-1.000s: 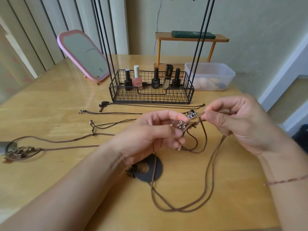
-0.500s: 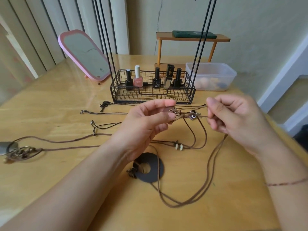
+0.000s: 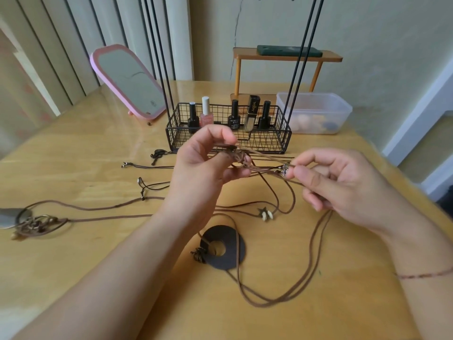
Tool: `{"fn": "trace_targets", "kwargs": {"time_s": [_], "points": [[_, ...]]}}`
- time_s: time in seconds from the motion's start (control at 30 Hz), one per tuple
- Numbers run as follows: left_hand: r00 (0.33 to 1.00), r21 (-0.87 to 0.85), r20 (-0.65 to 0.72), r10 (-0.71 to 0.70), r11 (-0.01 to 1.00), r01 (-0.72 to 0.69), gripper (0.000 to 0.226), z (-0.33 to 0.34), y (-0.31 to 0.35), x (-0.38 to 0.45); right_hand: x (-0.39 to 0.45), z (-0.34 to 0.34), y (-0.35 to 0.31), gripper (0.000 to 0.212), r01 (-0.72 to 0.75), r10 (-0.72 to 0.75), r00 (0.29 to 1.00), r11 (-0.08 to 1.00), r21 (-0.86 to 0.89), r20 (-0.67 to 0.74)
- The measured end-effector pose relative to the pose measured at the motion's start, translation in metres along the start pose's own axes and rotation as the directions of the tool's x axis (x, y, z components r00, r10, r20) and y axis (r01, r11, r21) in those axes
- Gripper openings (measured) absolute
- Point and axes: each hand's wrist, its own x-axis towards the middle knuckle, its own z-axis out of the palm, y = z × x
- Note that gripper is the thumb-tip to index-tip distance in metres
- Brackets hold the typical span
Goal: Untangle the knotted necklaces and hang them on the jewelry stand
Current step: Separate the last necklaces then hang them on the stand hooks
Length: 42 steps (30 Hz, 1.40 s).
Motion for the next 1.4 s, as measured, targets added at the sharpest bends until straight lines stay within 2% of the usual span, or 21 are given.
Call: {"fn": "trace_targets", "kwargs": {"time_s": [0.13, 0.23, 0.3, 0.37, 0.47, 0.57, 0.63, 0.8, 0.87, 0.93, 1.03, 1.13, 1.27, 1.4], "points": [[1.0, -0.029, -0.006, -0.026, 0.999, 0.026, 0.028, -0.003, 0.004, 0.0, -0.002, 0.002, -0.002, 0.022, 0.031, -0.031, 1.0, 0.994, 0.106, 0.003], [0.986, -0.151, 0.033, -0.162, 0.975, 0.165, 0.024, -0.004, 0.007, 0.001, -0.001, 0.002, 0.0, 0.021, 0.049, -0.051, 0.999, 0.991, 0.121, 0.013], [0.966, -0.227, 0.095, -0.241, 0.939, 0.257, 0.021, -0.004, 0.007, 0.001, 0.001, 0.002, 0.002, 0.023, 0.042, -0.037, 0.998, 0.992, 0.12, -0.041], [0.957, -0.252, 0.137, -0.254, 0.926, 0.281, 0.017, -0.005, 0.007, 0.001, 0.003, 0.002, 0.004, 0.024, 0.044, -0.034, 0.993, 0.995, 0.089, -0.116], [0.958, -0.156, 0.201, -0.206, 0.958, 0.239, 0.015, -0.004, 0.008, -0.001, 0.005, 0.005, 0.007, 0.034, 0.072, -0.072, 0.983, 0.997, -0.007, -0.17], [0.964, 0.11, 0.224, -0.145, 0.986, 0.123, 0.022, 0.001, 0.007, -0.006, 0.005, 0.012, 0.004, 0.046, 0.154, -0.161, 0.966, 0.987, -0.05, -0.201], [0.958, 0.208, 0.257, -0.127, 0.975, 0.073, 0.031, 0.006, 0.005, -0.009, 0.004, 0.017, 0.004, 0.04, 0.188, -0.208, 0.957, 0.975, -0.116, -0.2], [0.934, 0.282, 0.313, -0.171, 0.956, 0.081, 0.055, 0.009, 0.003, -0.011, 0.003, 0.023, 0.008, 0.028, 0.2, -0.243, 0.953, 0.953, -0.227, -0.182], [0.928, 0.273, 0.308, -0.209, 0.954, 0.124, 0.059, 0.008, 0.003, -0.011, 0.003, 0.022, 0.008, 0.017, 0.197, -0.227, 0.961, 0.962, -0.188, -0.156], [0.909, 0.178, 0.318, -0.268, 0.959, 0.22, 0.056, 0.007, 0.004, -0.01, 0.004, 0.021, 0.007, 0.008, 0.178, -0.196, 0.964, 0.978, -0.113, -0.177], [0.871, -0.009, 0.34, -0.356, 0.924, 0.381, 0.05, 0.001, 0.006, -0.007, 0.005, 0.021, 0.006, 0.013, 0.174, -0.156, 0.95, 0.984, 0.044, -0.27], [0.861, 0.038, 0.326, -0.391, 0.915, 0.402, 0.048, -0.001, 0.005, -0.006, 0.006, 0.02, 0.003, 0.016, 0.176, -0.139, 0.943, 0.979, 0.101, -0.301], [0.863, 0.14, 0.314, -0.396, 0.918, 0.371, 0.036, -0.002, 0.002, -0.005, 0.003, 0.019, -0.002, 0.008, 0.186, -0.125, 0.951, 0.962, 0.202, -0.283], [0.849, 0.195, 0.36, -0.387, 0.921, 0.337, 0.027, -0.007, 0.001, -0.005, 0.004, 0.019, -0.005, 0.01, 0.153, -0.061, 0.923, 0.964, 0.217, -0.381]]}}
